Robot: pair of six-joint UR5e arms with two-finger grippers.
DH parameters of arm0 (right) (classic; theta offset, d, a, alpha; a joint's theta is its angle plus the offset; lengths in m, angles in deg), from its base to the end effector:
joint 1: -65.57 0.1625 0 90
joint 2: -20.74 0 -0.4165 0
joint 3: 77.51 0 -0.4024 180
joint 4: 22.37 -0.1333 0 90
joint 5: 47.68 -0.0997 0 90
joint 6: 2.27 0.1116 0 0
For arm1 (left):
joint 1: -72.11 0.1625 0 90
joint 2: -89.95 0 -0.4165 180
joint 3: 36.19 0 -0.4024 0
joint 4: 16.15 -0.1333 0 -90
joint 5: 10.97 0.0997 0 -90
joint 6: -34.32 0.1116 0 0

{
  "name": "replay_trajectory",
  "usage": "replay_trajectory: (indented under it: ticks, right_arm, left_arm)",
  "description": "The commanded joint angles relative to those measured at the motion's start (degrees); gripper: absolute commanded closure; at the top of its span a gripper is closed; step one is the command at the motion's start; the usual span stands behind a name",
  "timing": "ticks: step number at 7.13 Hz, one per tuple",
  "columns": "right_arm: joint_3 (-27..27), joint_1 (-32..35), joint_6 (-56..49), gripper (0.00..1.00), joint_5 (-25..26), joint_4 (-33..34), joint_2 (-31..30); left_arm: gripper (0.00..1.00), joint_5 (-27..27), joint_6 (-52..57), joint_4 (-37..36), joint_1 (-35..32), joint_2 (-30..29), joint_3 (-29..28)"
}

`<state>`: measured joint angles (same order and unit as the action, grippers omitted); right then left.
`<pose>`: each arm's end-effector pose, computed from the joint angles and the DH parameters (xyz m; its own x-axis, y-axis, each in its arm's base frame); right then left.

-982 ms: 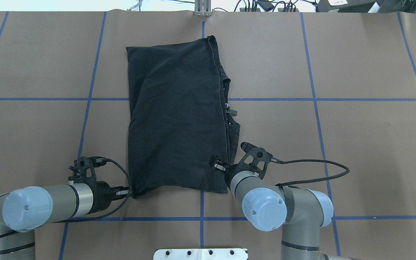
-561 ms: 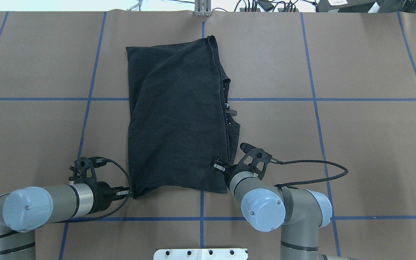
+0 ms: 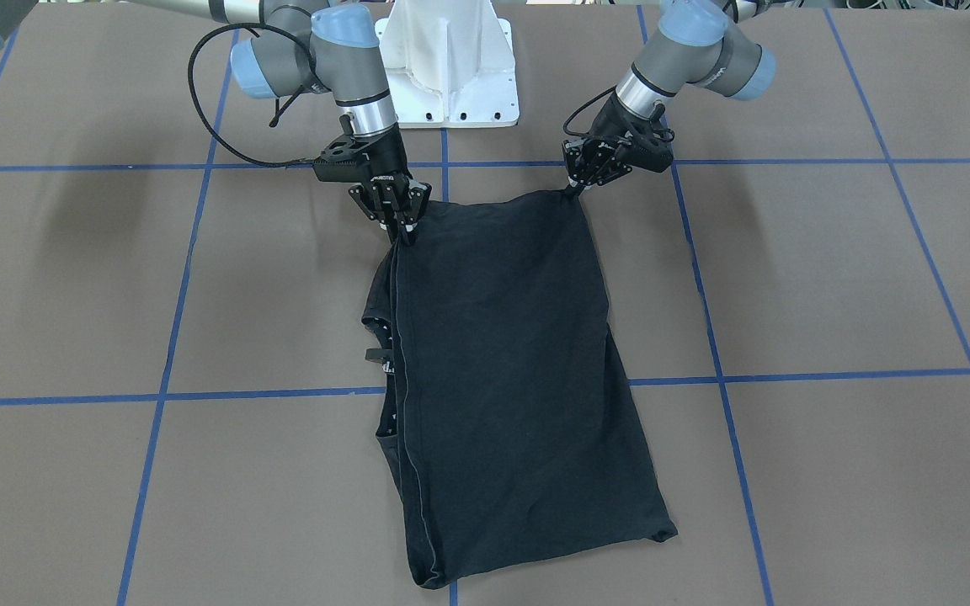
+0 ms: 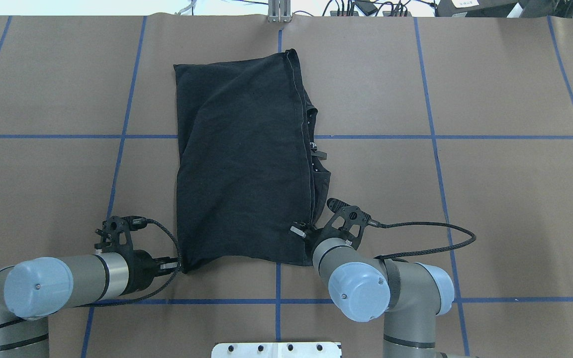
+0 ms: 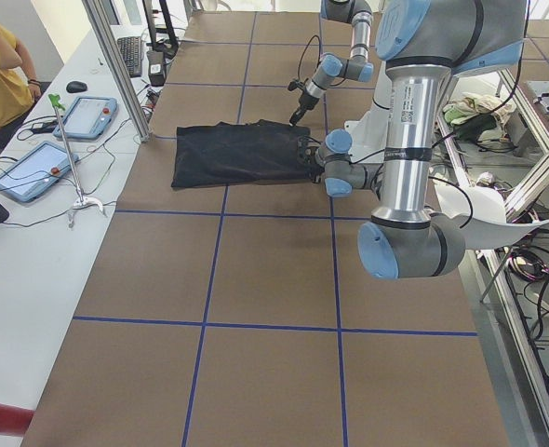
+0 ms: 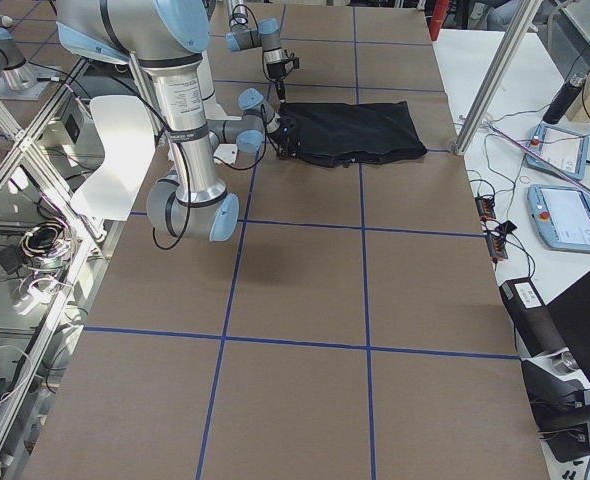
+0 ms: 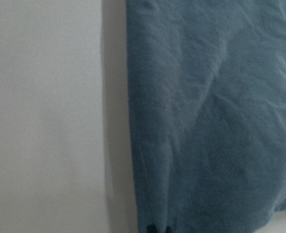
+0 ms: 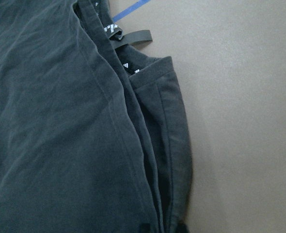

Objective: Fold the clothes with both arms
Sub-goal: 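Grasp the near corners of the folded shirt with both grippers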

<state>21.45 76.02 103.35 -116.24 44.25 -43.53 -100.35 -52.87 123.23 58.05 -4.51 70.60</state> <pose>-0.6102 -0.2896 0.2790 0.3733 0.3237 0.8694 -0.5964 0.8015 -0.0423 0.4967 -0.2631 0.3748 0.3337 -0.0330 -0.9421 0.2367 0.9703 0.0498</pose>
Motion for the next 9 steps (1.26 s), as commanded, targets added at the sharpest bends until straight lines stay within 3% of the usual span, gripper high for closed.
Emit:
replay_trajectory:
  ticks: [1, 2, 3, 6, 9]
  right_arm:
    - [0.09, -0.17, -0.07, 0.7, 0.01, 0.0, -0.06]
    - [0.35, -0.08, -0.07, 0.79, 0.01, 0.0, -0.06]
    - [0.61, 0.01, -0.16, 1.0, 0.01, 0.0, -0.15]
    - [4.11, 0.45, -0.95, 1.0, -0.52, 0.26, -1.55]
    - [17.63, -6.47, -0.95, 1.0, 1.57, 0.88, -11.46]
  left_arm:
    - [1.0, -0.09, 0.0, 0.02, 0.0, -0.02, -0.09]
    - [1.0, -0.09, 0.0, 0.02, 0.0, -0.02, -0.09]
    - [1.0, -0.17, 0.0, 0.02, 0.0, -0.1, 0.0]
    - [1.0, -1.66, 0.26, -0.15, -0.09, 0.16, 2.27]
    - [1.0, -3.6, 0.27, -1.11, 0.0, 1.99, 10.33]
